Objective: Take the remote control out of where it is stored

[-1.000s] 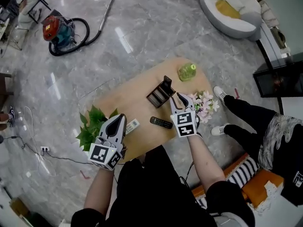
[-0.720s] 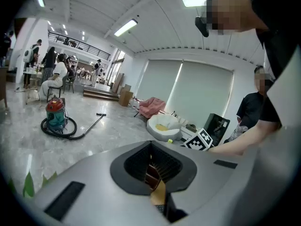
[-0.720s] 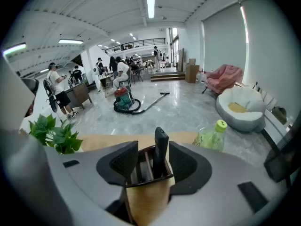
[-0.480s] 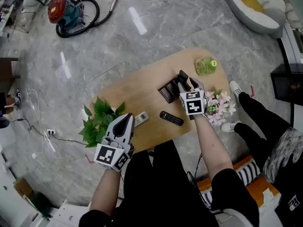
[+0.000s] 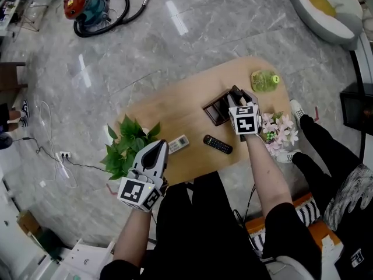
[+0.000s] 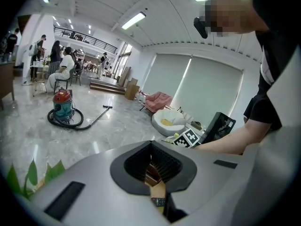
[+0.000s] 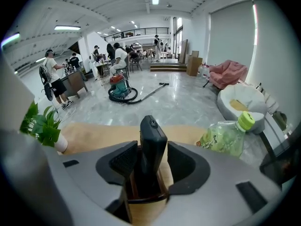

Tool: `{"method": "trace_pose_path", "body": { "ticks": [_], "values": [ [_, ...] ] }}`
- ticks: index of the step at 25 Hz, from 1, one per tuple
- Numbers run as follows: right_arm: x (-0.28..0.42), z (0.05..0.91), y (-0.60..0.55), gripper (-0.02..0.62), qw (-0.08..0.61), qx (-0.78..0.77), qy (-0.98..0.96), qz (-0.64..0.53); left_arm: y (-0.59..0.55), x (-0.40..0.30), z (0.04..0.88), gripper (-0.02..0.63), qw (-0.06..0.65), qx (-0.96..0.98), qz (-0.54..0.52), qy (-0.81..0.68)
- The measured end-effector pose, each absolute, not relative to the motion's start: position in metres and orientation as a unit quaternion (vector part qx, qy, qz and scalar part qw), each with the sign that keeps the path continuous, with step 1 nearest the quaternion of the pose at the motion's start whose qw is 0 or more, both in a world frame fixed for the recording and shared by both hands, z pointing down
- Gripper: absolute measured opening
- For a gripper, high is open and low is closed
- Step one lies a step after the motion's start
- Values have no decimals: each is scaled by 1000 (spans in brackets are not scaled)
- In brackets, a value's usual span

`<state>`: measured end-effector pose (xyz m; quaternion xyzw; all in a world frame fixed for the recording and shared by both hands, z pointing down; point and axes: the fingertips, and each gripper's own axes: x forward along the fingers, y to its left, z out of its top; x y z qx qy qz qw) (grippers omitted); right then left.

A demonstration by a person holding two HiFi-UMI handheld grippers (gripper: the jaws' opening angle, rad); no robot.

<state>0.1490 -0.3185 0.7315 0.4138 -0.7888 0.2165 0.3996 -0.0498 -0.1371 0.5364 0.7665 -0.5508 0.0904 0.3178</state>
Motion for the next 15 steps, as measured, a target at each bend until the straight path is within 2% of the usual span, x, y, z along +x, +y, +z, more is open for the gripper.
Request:
{"method": "trace_pose_path", "body": {
  "ticks": [2, 4, 8, 15],
  "values": [
    [147, 732, -319, 201, 401, 416, -786, 218, -135, -51, 538, 8, 321, 765, 89, -551],
    [145, 731, -317, 132, 412, 415, -784, 207, -135, -53, 537, 8, 322, 767, 85, -549],
    [145, 727, -306, 112, 423, 410, -785, 193, -135, -53, 535, 8, 321, 771, 79, -545],
    [147, 676, -290, 109, 393, 428, -801, 146, -130, -54, 519, 8, 308, 785, 62, -534]
  ]
}}
